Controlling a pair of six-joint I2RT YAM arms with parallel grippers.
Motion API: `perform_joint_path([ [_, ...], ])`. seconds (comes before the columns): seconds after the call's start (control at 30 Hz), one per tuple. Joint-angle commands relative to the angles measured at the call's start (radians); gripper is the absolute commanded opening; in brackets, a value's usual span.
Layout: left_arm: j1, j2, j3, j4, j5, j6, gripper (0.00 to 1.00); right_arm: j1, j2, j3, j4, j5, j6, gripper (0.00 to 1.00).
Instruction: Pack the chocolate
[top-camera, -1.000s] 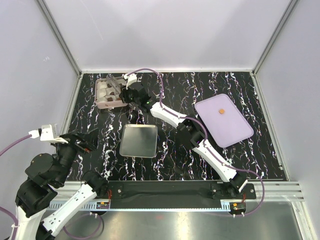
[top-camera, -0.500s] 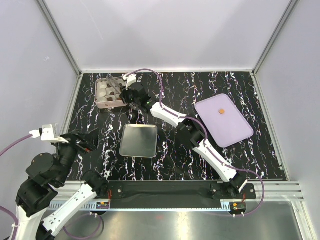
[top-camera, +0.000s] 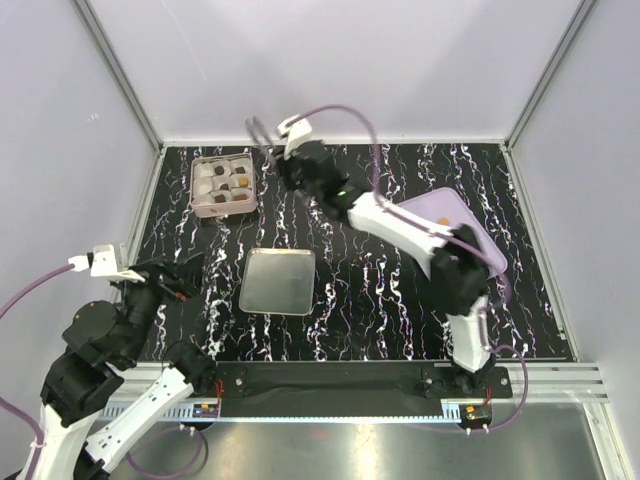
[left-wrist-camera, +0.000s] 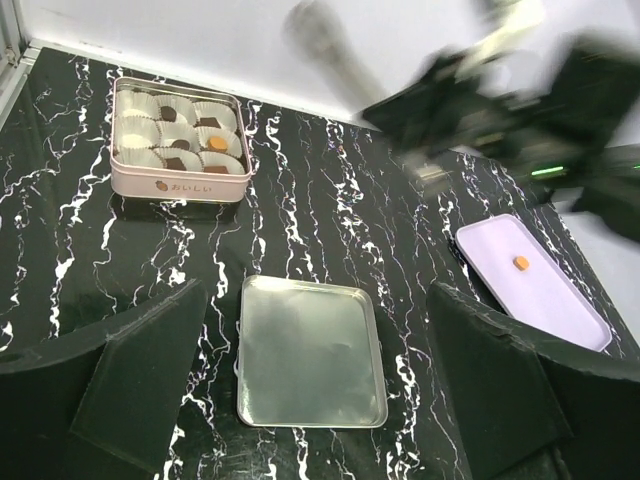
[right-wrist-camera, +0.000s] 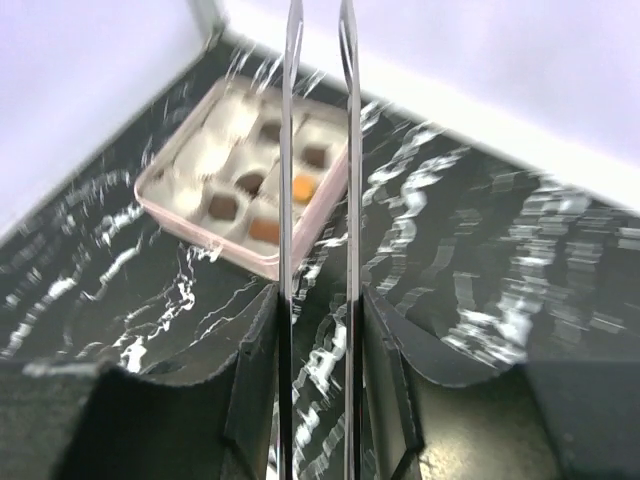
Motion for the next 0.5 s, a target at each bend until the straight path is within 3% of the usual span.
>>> perform_joint_path([
  [0.0,0.001,0.018,-0.03,0.068,-0.011,0.019,0.99,-0.034,-0.276,-0.074,-0.139,0.138,0.042,0.42],
  [0.17,0.001,0.005,-0.109,0.092,-0.002,0.004,0.99,-0.078,-0.578,-0.253,-0.54,0.283,0.205,0.46],
  [0.23,0.001,0.004,-0.129,0.105,0.018,0.001,0.99,-0.162,-0.673,-0.316,-0.697,0.276,0.294,0.47],
  [0.3,0.001,0.007,-0.157,0.12,0.032,0.001,0.99,-0.282,-0.721,-0.365,-0.775,0.241,0.367,0.47],
  [0.47,0.001,0.021,-0.191,0.131,0.04,0.004,0.99,-0.431,-0.831,-0.523,-0.911,0.204,0.438,0.48],
])
